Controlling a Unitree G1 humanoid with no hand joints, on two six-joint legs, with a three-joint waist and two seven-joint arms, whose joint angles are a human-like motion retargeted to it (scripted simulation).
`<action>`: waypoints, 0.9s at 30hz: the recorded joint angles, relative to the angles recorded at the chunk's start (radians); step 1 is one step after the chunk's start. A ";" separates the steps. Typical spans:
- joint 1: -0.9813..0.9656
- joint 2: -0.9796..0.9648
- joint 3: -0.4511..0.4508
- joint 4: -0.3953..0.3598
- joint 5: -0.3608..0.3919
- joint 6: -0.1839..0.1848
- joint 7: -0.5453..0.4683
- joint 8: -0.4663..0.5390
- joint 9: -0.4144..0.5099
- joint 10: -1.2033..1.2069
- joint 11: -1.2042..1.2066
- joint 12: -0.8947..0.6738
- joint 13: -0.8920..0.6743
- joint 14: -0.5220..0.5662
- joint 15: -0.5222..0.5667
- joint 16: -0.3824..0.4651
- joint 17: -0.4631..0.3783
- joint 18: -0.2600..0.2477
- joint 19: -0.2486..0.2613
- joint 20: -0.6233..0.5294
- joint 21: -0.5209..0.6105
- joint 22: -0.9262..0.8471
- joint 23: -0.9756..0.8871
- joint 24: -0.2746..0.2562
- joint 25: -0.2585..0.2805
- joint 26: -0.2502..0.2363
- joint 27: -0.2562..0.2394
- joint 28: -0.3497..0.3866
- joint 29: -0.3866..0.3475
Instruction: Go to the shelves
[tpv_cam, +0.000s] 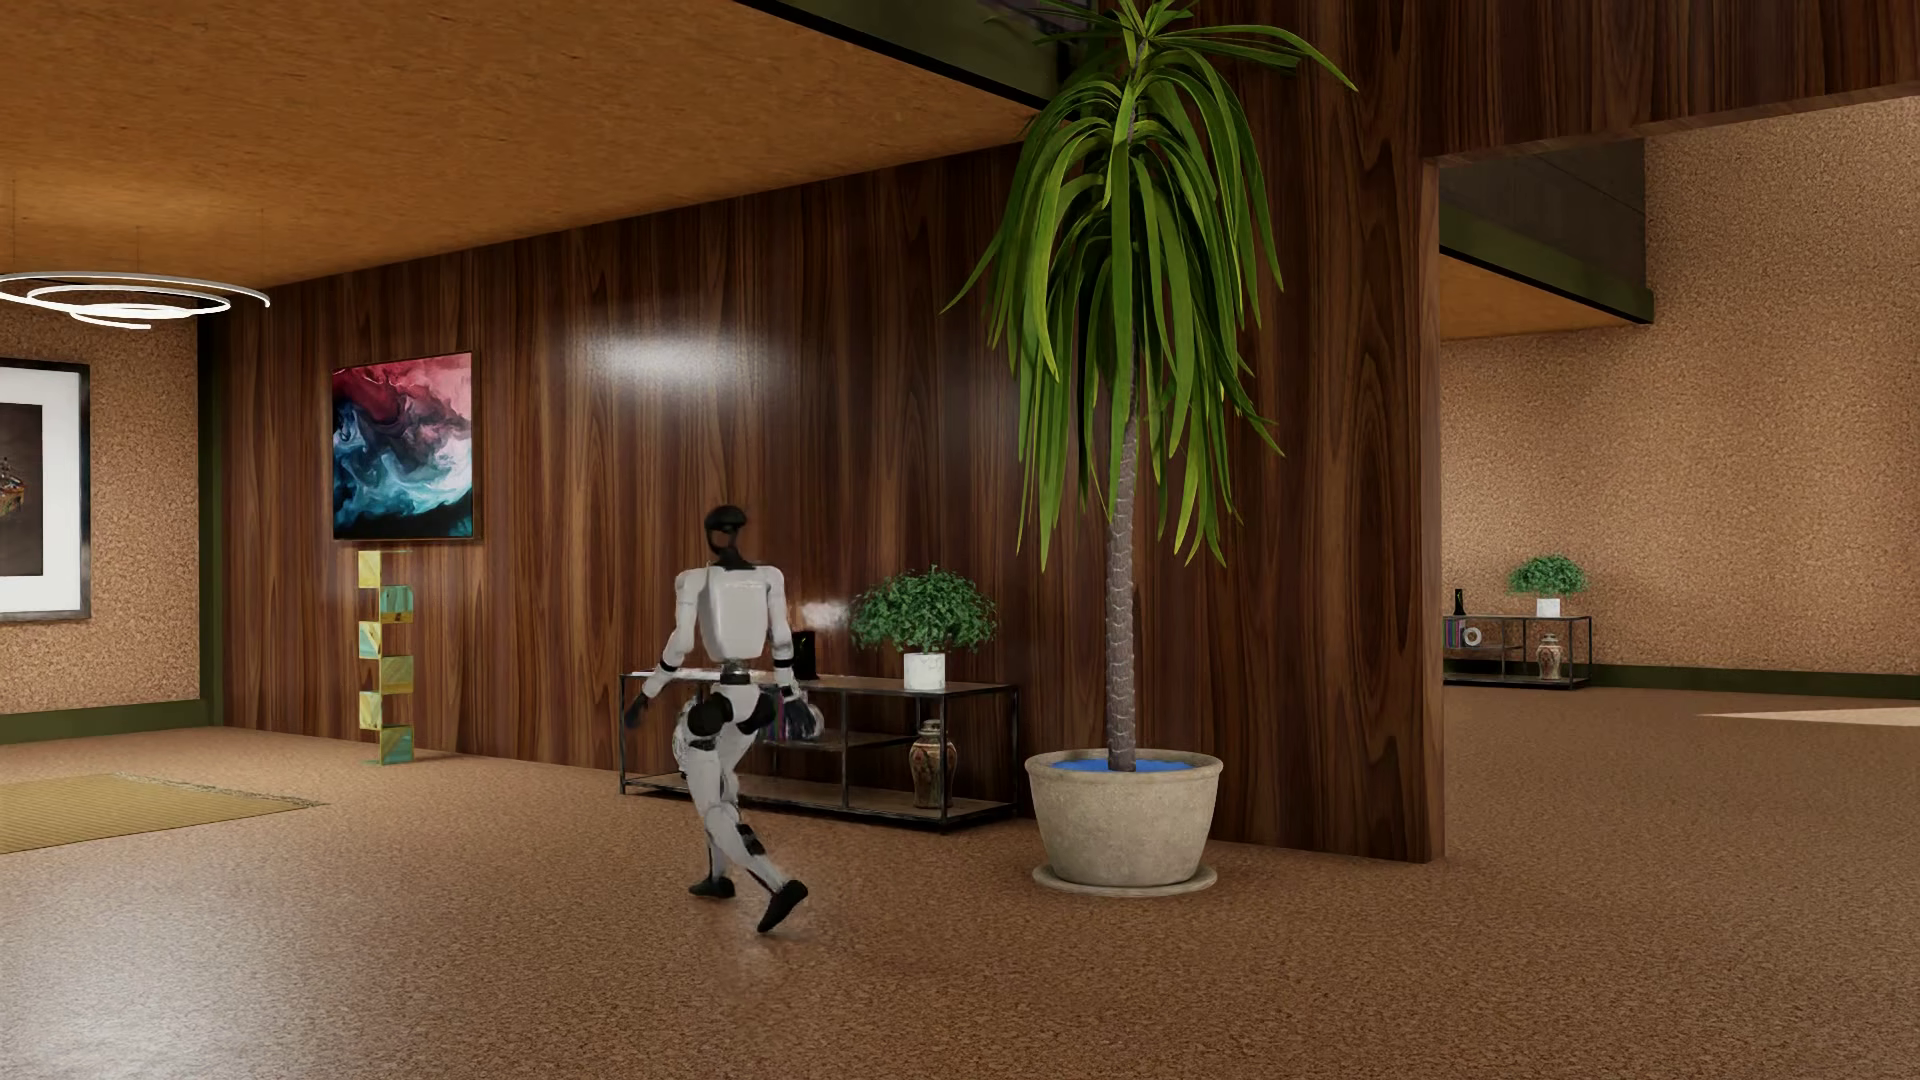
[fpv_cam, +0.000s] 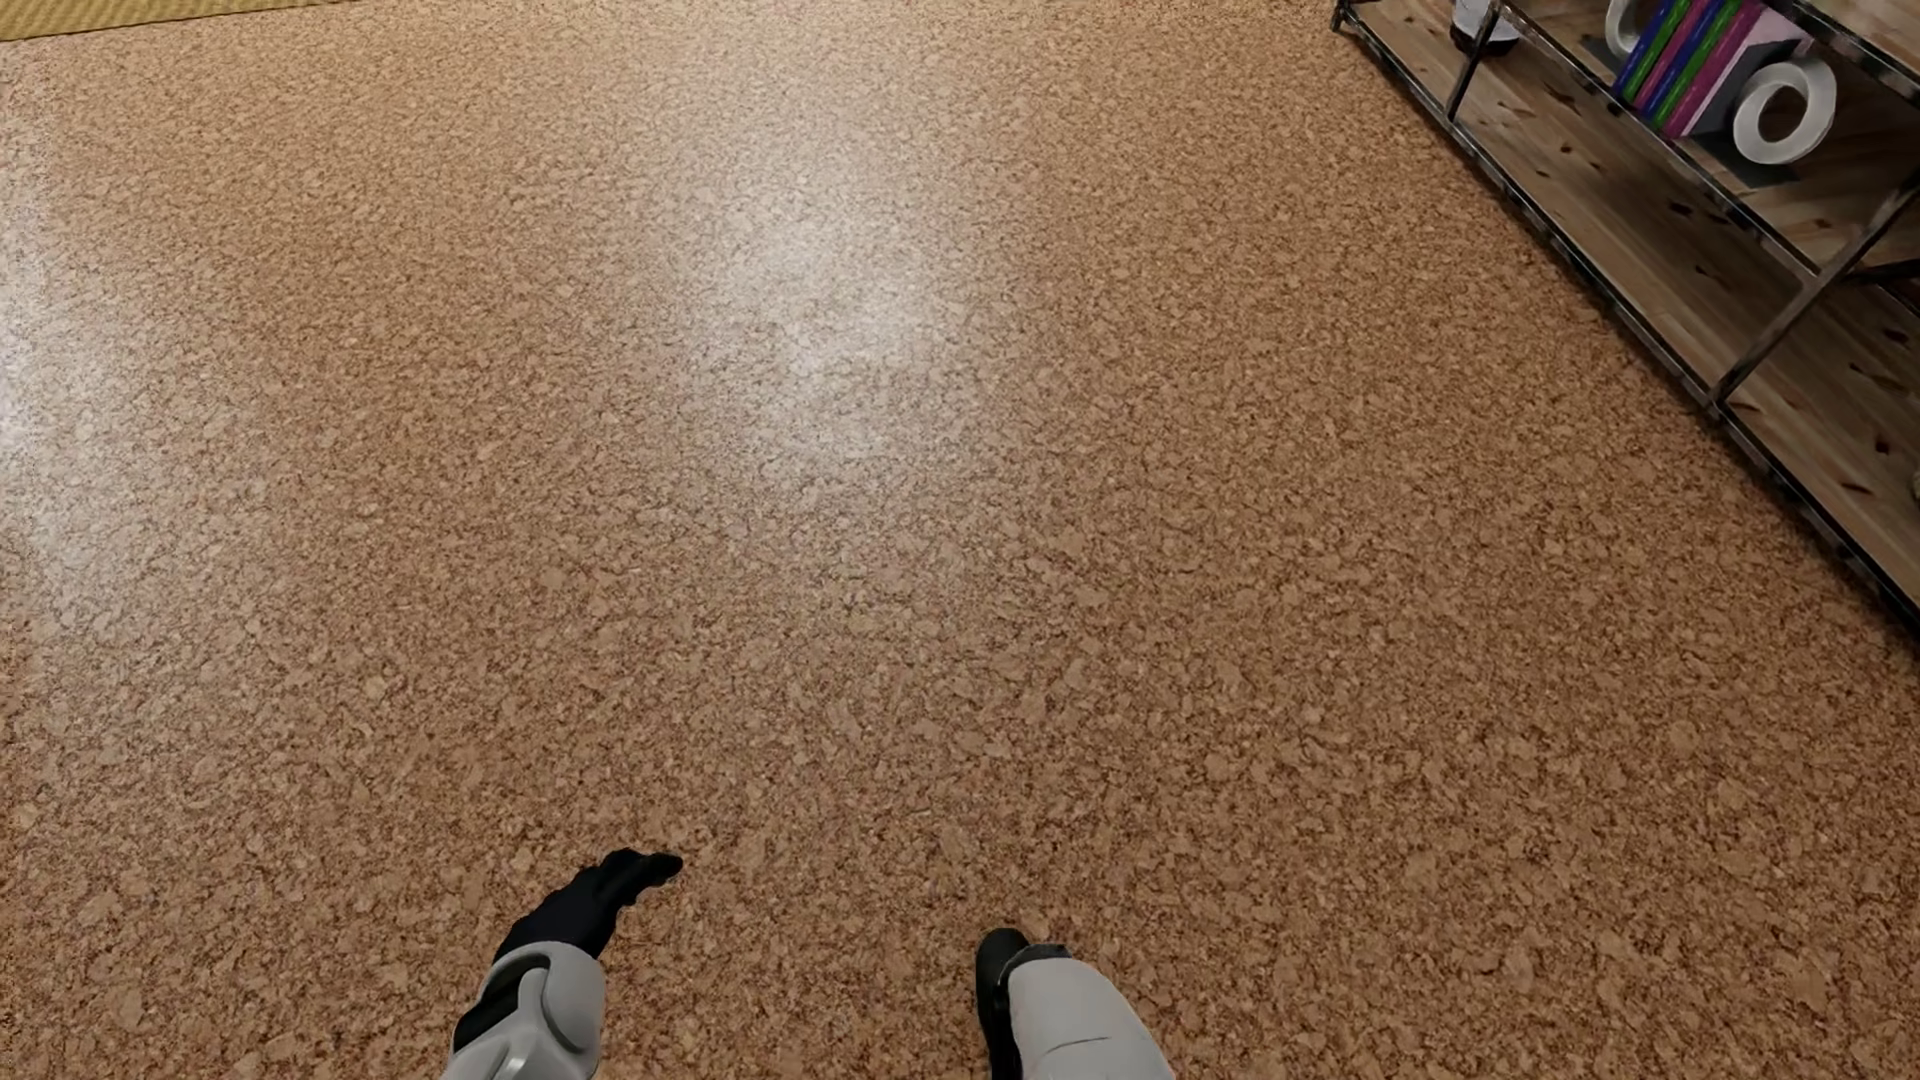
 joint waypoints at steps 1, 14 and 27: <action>-0.076 0.029 0.004 0.065 0.001 0.021 -0.001 -0.030 0.005 0.202 0.046 0.025 -0.026 0.115 -0.066 -0.004 0.013 -0.017 -0.006 -0.016 -0.019 -0.003 0.015 0.012 0.040 0.006 0.019 -0.016 -0.029; -0.800 0.751 0.154 0.048 0.125 0.083 -0.066 -0.064 -0.020 -0.543 -0.287 0.479 -0.635 0.117 -0.425 -0.087 -0.210 -0.091 0.021 0.212 0.302 0.033 -0.028 -0.074 0.008 0.099 -0.110 -0.004 -0.083; -0.458 0.180 0.100 -0.120 -0.197 -0.090 0.010 -0.043 -0.025 -0.174 0.785 0.197 -0.145 -0.091 -0.060 -0.188 -0.124 0.080 0.043 0.189 0.317 0.152 0.187 0.052 -0.084 0.041 0.072 -0.007 0.083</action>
